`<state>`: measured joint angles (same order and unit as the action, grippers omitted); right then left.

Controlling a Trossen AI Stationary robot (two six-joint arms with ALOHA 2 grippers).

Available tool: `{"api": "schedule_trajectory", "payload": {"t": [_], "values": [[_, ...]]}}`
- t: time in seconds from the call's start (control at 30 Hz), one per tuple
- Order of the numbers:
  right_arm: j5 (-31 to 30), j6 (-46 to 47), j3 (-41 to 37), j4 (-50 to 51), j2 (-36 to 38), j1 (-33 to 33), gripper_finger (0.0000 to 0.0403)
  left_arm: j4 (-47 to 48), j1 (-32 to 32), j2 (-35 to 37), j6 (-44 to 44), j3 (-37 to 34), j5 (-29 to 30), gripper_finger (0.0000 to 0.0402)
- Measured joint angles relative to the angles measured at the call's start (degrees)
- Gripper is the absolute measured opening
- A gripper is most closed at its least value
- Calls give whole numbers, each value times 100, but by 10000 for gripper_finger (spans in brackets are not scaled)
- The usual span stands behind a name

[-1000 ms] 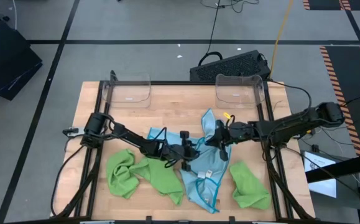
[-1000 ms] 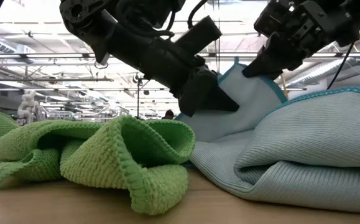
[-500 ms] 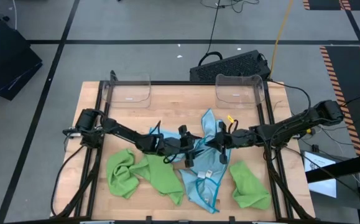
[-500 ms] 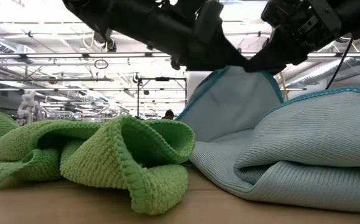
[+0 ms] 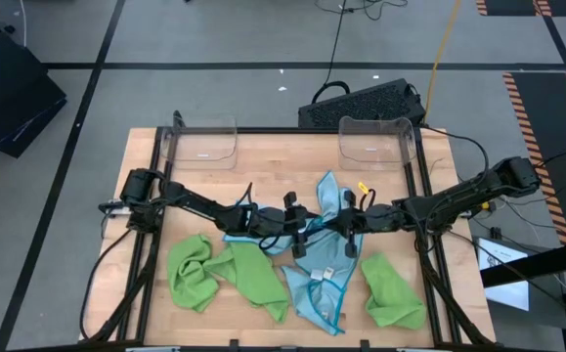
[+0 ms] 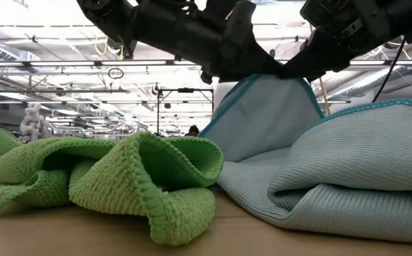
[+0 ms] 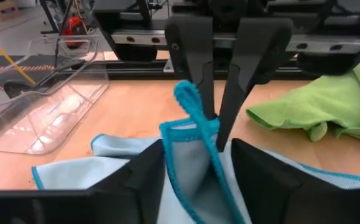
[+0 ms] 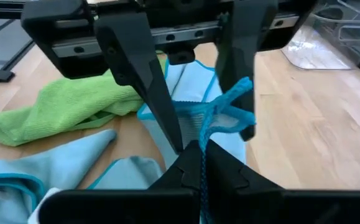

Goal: Fold microfiber towels
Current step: Fold the top left blue microfiber cloth

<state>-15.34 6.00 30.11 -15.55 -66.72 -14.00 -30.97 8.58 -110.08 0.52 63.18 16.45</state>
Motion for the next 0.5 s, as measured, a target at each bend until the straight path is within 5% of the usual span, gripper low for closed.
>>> {"api": "schedule_trajectory", "payload": {"t": [0.3, 0.5], "values": [[-39, -89, 0, 39, 0, 0, 0, -118, 40, -1, -330, 0, -15, 19], [10, -116, 0, 0, 13, -31, 20, -234, 107, 34, -561, -11, 21, 12]]}}
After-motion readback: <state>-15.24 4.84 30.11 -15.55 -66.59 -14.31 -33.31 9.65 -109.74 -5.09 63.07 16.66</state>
